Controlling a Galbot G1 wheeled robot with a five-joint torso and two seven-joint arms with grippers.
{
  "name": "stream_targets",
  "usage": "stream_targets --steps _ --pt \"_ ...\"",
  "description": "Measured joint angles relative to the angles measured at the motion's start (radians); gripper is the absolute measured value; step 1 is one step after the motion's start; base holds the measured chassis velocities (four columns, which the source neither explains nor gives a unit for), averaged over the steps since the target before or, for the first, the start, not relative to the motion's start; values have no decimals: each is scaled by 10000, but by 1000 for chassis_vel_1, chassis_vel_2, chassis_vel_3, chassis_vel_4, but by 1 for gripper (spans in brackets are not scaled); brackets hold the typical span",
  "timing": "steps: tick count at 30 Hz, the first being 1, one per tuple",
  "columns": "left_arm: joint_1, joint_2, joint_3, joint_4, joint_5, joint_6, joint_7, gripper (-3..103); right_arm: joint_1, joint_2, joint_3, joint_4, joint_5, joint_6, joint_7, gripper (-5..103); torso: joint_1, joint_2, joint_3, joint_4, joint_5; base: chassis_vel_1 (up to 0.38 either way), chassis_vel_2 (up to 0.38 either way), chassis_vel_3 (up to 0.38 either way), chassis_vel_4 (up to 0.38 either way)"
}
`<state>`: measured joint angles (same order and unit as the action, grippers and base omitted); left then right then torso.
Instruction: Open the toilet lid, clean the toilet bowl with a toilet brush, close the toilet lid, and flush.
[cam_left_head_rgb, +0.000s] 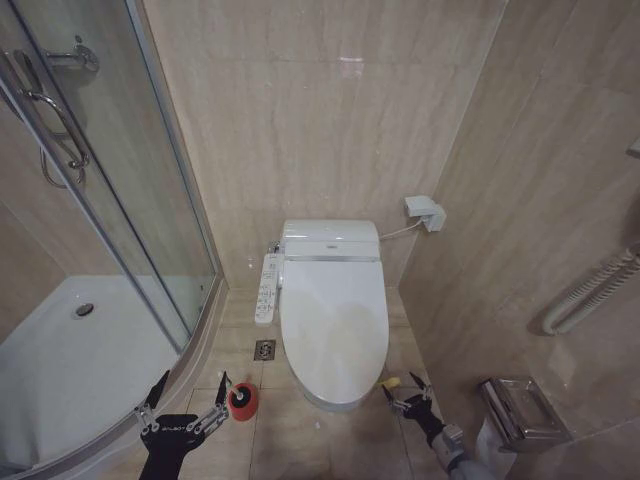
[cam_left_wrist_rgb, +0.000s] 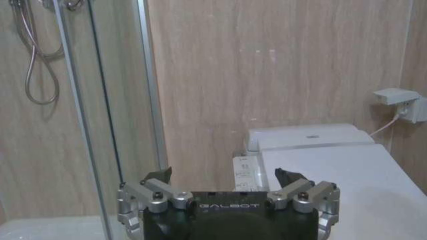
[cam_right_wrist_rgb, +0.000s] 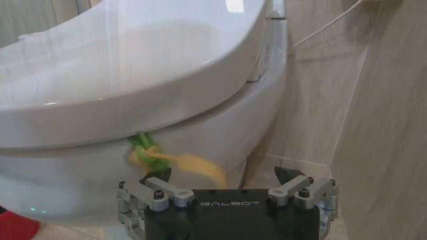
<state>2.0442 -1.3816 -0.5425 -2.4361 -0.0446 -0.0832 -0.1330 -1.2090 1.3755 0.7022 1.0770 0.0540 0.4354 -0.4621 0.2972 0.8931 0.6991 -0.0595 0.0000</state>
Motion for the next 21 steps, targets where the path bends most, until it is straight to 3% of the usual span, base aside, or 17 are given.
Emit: stream_targets --steps 21 --pt "0 0 0 0 0 0 0 100 93 -112 135 -209 -188 70 -168 100 0 0 0 0 0 0 0 0 0"
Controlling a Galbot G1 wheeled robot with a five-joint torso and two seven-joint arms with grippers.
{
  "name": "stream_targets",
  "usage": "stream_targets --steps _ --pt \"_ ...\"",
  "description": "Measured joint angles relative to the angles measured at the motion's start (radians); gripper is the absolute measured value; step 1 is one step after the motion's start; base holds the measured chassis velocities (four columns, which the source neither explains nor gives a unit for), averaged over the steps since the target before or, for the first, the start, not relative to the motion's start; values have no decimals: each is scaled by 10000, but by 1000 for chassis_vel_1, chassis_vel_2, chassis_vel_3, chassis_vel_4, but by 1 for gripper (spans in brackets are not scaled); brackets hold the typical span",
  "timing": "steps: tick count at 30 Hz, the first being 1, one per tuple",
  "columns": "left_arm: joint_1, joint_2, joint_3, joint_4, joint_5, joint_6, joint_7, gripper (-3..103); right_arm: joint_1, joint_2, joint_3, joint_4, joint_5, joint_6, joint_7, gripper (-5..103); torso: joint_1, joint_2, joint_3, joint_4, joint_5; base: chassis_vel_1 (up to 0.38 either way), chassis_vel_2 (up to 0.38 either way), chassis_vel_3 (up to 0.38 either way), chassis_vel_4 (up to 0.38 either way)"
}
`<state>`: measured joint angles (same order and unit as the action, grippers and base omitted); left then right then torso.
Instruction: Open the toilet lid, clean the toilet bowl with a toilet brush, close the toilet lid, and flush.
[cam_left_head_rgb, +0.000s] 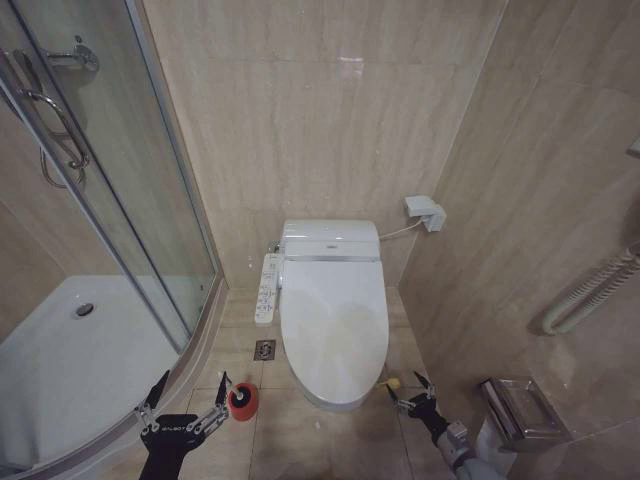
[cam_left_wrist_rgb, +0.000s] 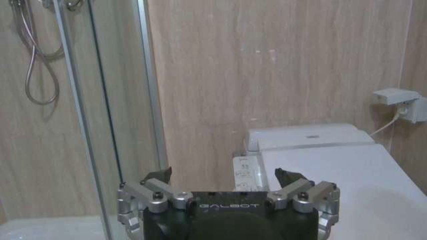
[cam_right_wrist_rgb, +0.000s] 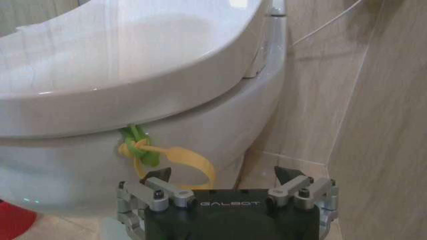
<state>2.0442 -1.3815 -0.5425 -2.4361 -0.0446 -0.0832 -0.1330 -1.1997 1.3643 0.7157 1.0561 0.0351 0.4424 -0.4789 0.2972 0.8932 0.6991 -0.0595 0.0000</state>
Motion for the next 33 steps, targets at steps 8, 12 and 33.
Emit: stream_targets --steps 8,12,33 --pt "1 0 0 0 0 0 0 100 28 28 100 -92 -58 160 -132 90 0 0 0 0 0 0 0 0 0" --pt "0 0 0 0 0 0 0 100 87 75 107 -147 -83 224 -176 90 0 0 0 0 0 0 0 0 0" --pt "0 0 0 0 0 0 0 100 109 88 251 -86 -5 299 -395 9 0 0 0 0 0 0 0 0 0"
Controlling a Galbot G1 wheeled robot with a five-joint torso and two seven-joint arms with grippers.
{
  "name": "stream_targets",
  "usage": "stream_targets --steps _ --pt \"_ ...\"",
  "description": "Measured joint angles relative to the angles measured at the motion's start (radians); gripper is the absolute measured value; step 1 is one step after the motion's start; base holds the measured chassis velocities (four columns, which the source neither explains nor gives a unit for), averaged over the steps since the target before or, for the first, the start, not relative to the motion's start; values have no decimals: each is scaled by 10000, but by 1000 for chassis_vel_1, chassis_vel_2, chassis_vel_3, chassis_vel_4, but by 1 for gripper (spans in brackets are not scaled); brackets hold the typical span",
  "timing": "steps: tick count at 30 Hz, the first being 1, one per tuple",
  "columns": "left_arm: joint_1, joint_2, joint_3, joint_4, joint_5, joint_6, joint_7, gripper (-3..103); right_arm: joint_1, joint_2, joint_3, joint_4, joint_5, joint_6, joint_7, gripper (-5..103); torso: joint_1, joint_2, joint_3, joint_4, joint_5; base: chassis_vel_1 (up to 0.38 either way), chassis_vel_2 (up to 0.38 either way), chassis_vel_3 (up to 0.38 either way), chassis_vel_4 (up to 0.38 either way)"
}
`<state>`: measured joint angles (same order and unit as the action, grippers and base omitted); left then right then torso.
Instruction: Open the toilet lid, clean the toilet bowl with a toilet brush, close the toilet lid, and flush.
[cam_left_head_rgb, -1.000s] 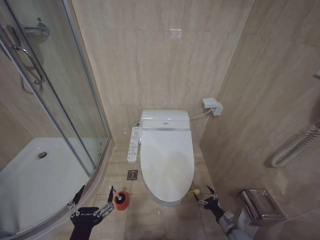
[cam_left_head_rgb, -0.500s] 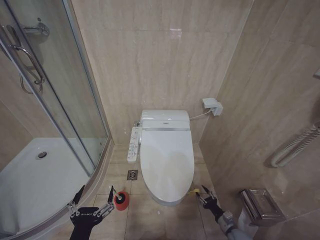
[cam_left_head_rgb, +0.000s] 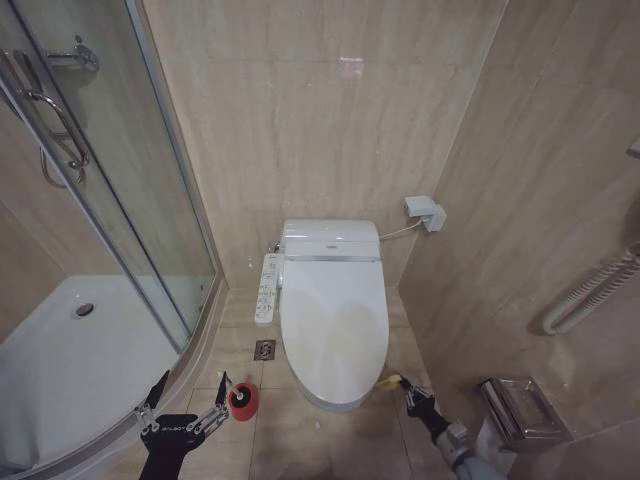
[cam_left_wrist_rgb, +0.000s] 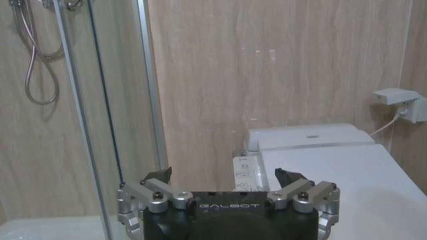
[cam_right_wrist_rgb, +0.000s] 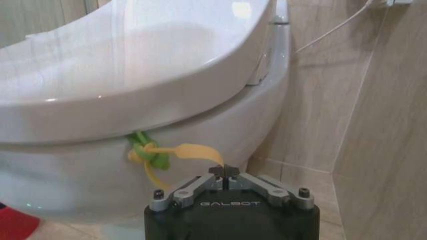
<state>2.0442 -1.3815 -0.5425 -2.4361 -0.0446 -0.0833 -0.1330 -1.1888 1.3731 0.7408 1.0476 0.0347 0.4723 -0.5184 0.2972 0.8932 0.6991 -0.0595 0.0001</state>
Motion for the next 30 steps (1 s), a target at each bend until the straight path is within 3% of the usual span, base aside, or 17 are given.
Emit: stream_targets --steps 1,2,15,30 --pt "0 0 0 0 0 0 0 100 -45 -35 10 115 75 -18 0 9 0 0 0 0 -1 0 0 0 0" --pt "0 0 0 0 0 0 0 100 -88 -63 11 216 150 -51 1 1 0 0 0 0 -1 0 0 0 0" --pt "0 0 0 0 0 0 0 100 -560 -406 137 1487 747 -423 65 1 0 0 0 3 3 0 0 0 0" --pt "0 0 0 0 0 0 0 100 -839 -279 147 2339 1510 -575 258 1 0 0 1 0 0 0 0 0 0"
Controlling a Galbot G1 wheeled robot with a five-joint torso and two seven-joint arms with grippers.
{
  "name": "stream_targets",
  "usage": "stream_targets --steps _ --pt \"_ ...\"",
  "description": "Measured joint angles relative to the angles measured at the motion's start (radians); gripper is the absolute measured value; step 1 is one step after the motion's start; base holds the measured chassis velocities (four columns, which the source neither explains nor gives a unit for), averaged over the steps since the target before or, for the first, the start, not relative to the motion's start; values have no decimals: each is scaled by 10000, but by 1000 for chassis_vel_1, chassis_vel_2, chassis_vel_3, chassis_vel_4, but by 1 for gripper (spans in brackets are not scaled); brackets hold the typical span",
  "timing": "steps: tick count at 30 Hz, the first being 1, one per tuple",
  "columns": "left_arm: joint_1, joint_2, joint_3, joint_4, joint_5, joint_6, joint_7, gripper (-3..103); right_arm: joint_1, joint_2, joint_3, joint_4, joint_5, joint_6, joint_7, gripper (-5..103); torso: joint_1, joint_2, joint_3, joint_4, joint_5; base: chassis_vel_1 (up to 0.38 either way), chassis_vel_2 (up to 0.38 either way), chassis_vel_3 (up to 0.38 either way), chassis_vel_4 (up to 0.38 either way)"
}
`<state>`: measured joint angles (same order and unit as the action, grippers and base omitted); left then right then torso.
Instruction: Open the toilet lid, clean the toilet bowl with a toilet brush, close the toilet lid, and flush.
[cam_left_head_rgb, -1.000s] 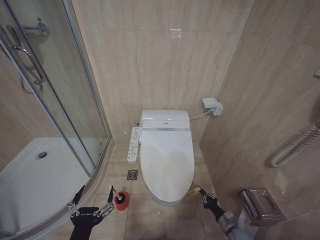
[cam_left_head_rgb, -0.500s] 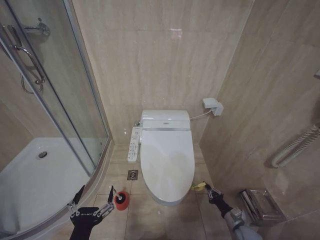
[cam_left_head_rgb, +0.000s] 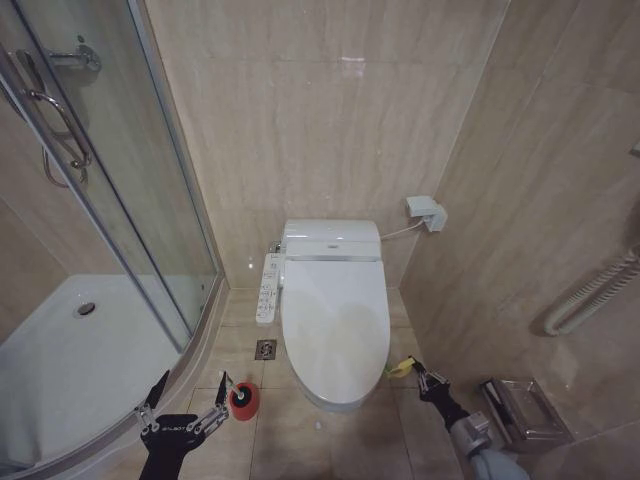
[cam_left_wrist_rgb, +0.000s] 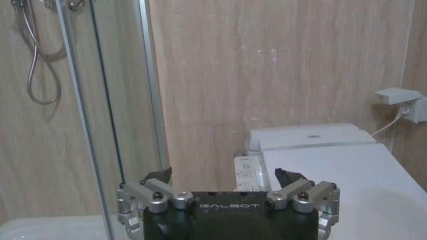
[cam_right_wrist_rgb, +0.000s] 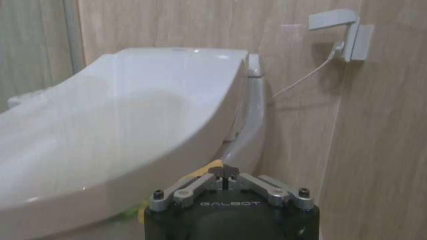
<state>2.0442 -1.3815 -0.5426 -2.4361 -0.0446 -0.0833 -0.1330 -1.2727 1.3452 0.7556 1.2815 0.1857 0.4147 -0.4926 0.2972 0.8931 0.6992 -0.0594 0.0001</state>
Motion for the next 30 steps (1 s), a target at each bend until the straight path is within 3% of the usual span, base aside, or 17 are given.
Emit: stream_targets --steps 30 --pt "0 0 0 0 0 0 0 100 74 -441 349 1996 1197 -1052 682 1 -1 1 0 -1 -3 0 0 0 0"
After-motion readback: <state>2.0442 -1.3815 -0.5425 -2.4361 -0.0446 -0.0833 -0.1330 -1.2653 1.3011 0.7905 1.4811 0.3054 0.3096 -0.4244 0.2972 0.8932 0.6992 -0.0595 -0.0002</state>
